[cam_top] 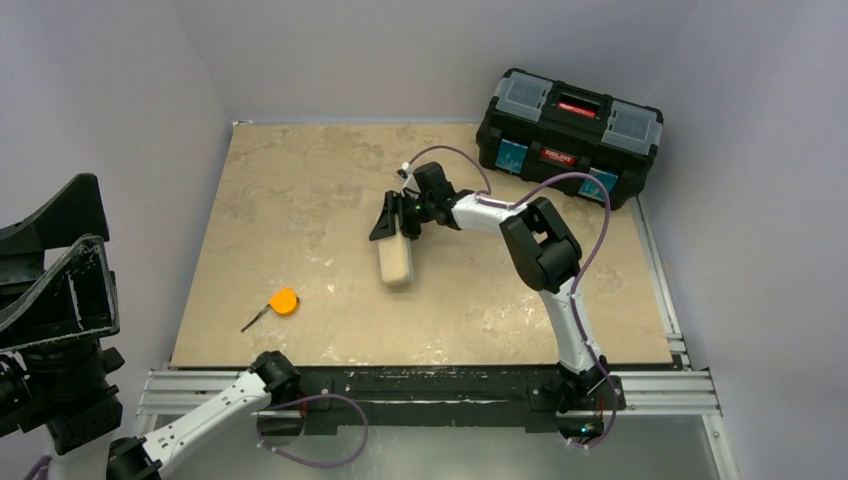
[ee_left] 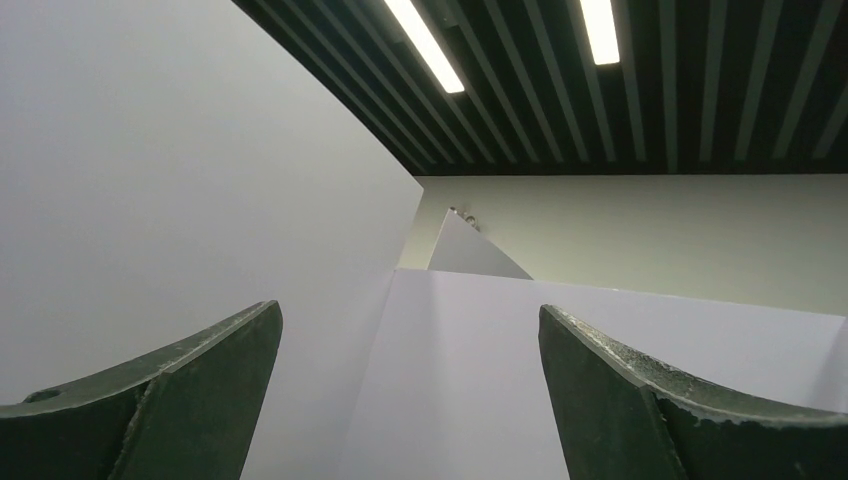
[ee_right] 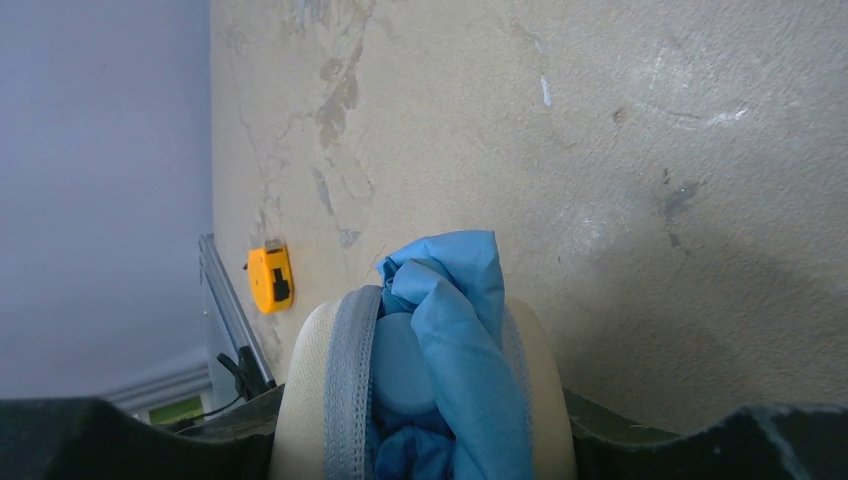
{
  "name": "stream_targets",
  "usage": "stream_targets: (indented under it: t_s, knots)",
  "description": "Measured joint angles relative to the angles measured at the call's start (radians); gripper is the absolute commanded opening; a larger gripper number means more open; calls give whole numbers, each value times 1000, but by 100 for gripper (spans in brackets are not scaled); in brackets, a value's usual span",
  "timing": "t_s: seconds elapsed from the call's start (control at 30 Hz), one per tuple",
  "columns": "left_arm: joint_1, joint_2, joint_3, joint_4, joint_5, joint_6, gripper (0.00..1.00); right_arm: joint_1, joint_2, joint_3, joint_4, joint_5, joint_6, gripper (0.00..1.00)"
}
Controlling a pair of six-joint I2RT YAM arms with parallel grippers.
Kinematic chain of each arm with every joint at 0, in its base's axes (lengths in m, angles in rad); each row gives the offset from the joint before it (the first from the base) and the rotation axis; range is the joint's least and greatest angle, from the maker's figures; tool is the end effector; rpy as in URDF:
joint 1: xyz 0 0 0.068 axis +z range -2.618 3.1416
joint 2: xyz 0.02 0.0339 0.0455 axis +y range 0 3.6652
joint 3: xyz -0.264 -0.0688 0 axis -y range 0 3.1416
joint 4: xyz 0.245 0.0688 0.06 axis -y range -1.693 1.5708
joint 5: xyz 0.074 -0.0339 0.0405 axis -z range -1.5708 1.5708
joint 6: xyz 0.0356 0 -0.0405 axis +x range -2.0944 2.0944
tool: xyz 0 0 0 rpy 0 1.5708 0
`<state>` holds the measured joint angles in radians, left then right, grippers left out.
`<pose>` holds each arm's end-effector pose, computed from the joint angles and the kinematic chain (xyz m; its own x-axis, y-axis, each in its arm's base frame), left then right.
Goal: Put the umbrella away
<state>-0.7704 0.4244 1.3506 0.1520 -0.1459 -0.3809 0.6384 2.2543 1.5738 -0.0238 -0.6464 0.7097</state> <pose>-0.0464 0.0522 0.5503 0.3492 -0.8514 -0.3914 0.8289 0.4755 -0.2947 0.3831 0.3110 0.1444 -0.9446 -0.0532 -0.3239 -0.3016 0.5302 0.7924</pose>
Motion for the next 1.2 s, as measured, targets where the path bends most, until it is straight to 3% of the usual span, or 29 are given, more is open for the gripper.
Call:
stream_targets:
  t_s: [0.17, 0.2, 0.3, 0.4, 0.5, 0.6, 0.67, 0.73, 0.8, 1.03, 1.13, 1.2]
  knots:
    - [0, 10, -1, 14, 0, -2, 100, 0, 0, 14, 15, -2, 5, 0]
    - [0, 11, -1, 17, 0, -2, 100, 0, 0, 20, 17, -2, 4, 5]
    - [0, 16, 0, 18, 8, -2, 94, 0, 0, 53, 8, 5, -14, 34]
    - [0, 32, 10, 15, 16, -1, 84, 0, 8, 122, -45, 34, -60, 49]
    - [0, 50, 21, 16, 26, 6, 70, 0, 15, 166, -76, 79, -101, 52]
    - [0, 58, 21, 17, 36, 8, 67, -5, 16, 163, -104, 115, -122, 52]
    - [0, 60, 20, 19, 39, 10, 73, -10, 16, 151, -115, 133, -128, 52]
    - [0, 61, 17, 28, 41, 17, 87, -14, 16, 135, -119, 138, -129, 52]
    - [0, 60, 10, 43, 47, 30, 88, -18, 16, 123, -122, 138, -126, 52]
    - [0, 60, -18, 62, 81, 62, 57, -24, 16, 122, -135, 149, -128, 52]
    - [0, 60, -18, 69, 93, 77, 49, -24, 11, 122, -159, 178, -129, 55]
    - [0, 59, -18, 72, 97, 84, 48, -24, 2, 119, -183, 207, -135, 63]
